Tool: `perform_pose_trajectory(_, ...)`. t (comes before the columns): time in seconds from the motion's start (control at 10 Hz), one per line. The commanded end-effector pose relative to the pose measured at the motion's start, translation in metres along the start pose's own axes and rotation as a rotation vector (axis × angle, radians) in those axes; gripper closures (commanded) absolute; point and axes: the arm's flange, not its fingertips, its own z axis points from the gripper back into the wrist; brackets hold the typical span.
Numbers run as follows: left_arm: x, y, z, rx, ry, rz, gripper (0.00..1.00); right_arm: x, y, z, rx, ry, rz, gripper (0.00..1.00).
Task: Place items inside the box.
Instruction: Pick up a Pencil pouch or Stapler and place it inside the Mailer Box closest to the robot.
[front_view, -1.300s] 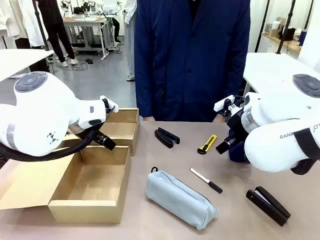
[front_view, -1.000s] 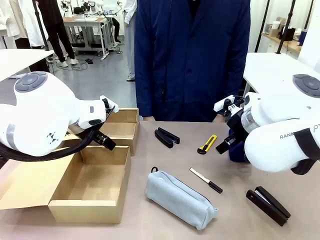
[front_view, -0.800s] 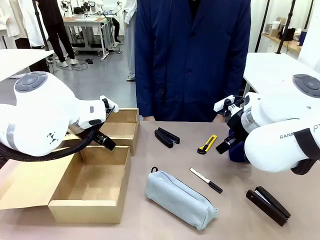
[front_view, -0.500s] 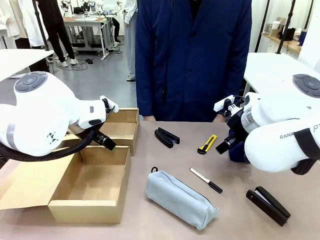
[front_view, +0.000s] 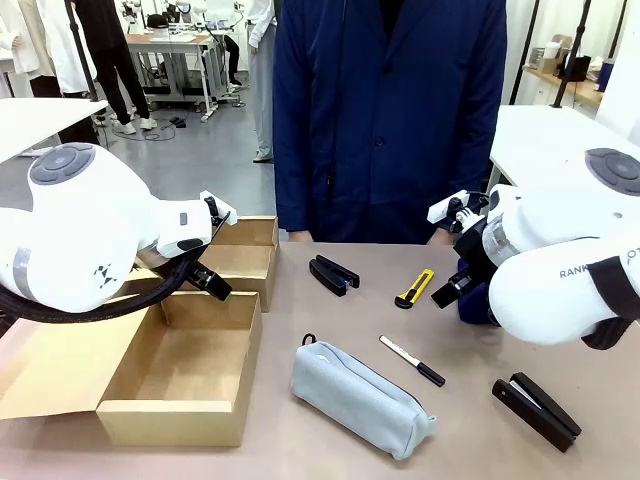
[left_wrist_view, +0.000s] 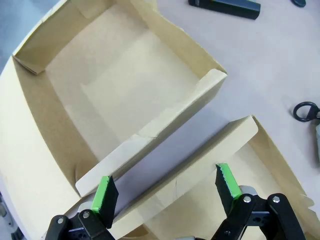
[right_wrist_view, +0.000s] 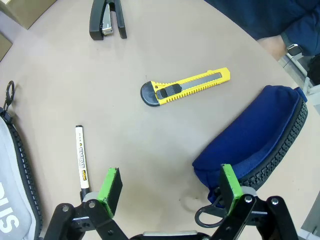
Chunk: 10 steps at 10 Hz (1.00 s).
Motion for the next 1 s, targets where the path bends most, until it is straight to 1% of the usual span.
perform_pose_trajectory(0.0, 0.000, 0.000, 0.000, 0.000, 0.000, 0.000, 0.00, 0.000, 0.000, 0.000, 0.000, 0.000, 0.000, 0.00)
perform_pose_trajectory(0.1, 0.000, 0.000, 0.000, 0.000, 0.000, 0.000, 0.00, 0.003, 0.000, 0.009, 0.014, -0.006, 0.045, 0.00)
perform_pose_trajectory(0.2, 0.009, 0.003, 0.034, -0.045, -0.021, -0.017, 0.00, 0.008, -0.005, 0.036, 0.039, -0.008, 0.062, 0.00)
perform_pose_trajectory(0.3, 0.018, 0.011, 0.074, -0.092, -0.018, 0.015, 0.00, 0.011, -0.016, 0.073, 0.067, -0.006, 0.057, 0.00)
perform_pose_trajectory(0.4, 0.033, 0.010, 0.121, -0.096, 0.044, 0.122, 0.00, 0.011, -0.028, 0.116, 0.107, 0.004, -0.023, 0.00)
perform_pose_trajectory(0.5, 0.032, 0.019, 0.162, -0.172, 0.014, 0.188, 0.00, 0.004, -0.038, 0.158, 0.157, 0.000, -0.142, 0.00)
perform_pose_trajectory(0.6, 0.024, 0.032, 0.203, -0.353, -0.026, 0.203, 0.00, -0.016, -0.052, 0.200, 0.283, -0.037, -0.236, 0.00)
perform_pose_trajectory(0.7, 0.002, 0.058, 0.229, -0.515, -0.068, 0.240, 0.00, -0.042, -0.072, 0.228, 0.342, -0.053, -0.339, 0.00)
perform_pose_trajectory(0.8, -0.025, 0.090, 0.247, -0.645, -0.126, 0.308, 0.00, -0.077, -0.107, 0.250, 0.436, -0.105, -0.434, 0.00)
perform_pose_trajectory(0.9, -0.057, 0.126, 0.254, -0.724, -0.184, 0.416, 0.00, -0.116, -0.146, 0.263, 0.523, -0.182, -0.577, 0.00)
